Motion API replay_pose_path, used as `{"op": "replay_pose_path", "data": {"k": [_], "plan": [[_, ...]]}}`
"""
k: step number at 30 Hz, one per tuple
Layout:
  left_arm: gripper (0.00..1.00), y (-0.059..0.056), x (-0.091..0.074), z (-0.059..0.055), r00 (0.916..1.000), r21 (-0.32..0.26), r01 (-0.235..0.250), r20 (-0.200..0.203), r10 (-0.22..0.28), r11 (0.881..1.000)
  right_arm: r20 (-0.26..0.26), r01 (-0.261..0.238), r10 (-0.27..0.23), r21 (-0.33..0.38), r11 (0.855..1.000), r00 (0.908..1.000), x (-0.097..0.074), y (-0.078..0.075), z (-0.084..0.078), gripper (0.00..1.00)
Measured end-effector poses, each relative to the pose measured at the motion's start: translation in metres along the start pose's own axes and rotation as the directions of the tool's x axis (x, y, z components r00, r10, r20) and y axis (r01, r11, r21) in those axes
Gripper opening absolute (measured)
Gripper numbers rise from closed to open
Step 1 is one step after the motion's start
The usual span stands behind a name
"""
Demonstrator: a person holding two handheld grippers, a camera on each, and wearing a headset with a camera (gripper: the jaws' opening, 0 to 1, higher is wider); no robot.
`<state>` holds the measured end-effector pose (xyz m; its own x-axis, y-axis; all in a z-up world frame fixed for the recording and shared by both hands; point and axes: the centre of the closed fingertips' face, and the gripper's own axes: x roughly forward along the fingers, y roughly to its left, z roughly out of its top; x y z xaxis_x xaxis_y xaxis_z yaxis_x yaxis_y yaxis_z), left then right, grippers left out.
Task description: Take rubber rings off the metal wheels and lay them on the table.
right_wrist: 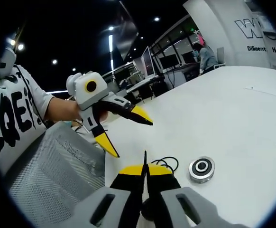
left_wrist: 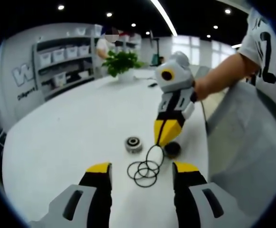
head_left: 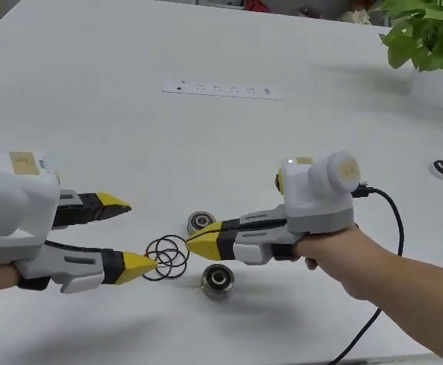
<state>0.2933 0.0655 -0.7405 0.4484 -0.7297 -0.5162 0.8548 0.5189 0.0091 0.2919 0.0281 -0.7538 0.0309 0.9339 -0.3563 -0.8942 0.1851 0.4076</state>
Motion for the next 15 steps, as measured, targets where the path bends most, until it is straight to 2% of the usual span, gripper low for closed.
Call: {"op": "replay_pose_path", "data": {"k": [7, 15], "plan": [[0.53, -0.002, -0.005, -0.007, 0.9999, -0.006, -0.005, -0.011, 0.005, 1.0, -0.053, -0.051, 0.051, 0.007, 0.999, 0.9973, 0.008, 0.011, -0.013, 0.0], [0.53, -0.005, -0.008, -0.01, 0.9998, -0.002, -0.006, -0.02, 0.006, 1.0, -0.099, -0.073, 0.074, 0.009, 0.997, 0.9923, 0.013, 0.016, -0.024, 0.0]]}}
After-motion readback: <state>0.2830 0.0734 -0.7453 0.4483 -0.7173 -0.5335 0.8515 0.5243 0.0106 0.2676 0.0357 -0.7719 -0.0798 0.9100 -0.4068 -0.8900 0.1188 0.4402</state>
